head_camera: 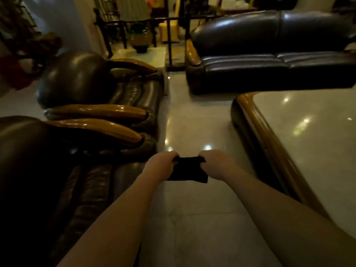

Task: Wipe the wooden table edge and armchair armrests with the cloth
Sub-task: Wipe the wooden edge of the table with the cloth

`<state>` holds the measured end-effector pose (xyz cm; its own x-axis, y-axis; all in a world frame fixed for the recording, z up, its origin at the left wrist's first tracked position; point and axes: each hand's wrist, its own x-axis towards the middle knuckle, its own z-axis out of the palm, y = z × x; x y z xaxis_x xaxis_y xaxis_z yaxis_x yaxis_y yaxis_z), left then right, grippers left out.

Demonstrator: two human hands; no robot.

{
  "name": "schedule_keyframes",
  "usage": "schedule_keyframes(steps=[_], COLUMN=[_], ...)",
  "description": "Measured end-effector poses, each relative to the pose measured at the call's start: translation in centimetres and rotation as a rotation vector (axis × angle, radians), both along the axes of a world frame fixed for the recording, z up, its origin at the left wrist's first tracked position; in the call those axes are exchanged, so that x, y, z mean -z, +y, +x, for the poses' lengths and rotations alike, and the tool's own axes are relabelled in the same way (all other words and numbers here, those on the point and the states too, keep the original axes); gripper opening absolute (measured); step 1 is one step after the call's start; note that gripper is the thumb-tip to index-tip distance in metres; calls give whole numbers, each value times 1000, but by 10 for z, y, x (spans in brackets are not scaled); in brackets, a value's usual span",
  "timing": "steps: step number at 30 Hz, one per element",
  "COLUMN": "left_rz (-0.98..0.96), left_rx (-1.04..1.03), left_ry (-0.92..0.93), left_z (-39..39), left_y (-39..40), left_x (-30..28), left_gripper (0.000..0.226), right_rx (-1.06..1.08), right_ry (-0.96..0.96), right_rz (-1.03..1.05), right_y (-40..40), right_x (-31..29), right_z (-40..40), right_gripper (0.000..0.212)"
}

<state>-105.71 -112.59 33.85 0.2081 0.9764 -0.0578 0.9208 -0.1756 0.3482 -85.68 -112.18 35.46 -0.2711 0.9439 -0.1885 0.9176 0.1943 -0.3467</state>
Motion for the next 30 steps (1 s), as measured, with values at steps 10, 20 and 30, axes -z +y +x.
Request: schedule_keyframes(steps=[10, 20, 30], left_rz=[2, 10, 16], left_rx=[181, 352, 506], left_ry=[-29, -25, 44], left_z=[112, 170, 227], left_y=[132, 324, 539], left_x=[-18, -6, -13], left_gripper=[26, 24, 21], right_rx=[126, 317, 543], right_ry=[1, 14, 42], right_rz=[46, 58, 83], right_y=[107, 263, 439], right_x=[-10, 20, 18], right_z=[118, 167, 205], right_gripper=[15, 15, 13])
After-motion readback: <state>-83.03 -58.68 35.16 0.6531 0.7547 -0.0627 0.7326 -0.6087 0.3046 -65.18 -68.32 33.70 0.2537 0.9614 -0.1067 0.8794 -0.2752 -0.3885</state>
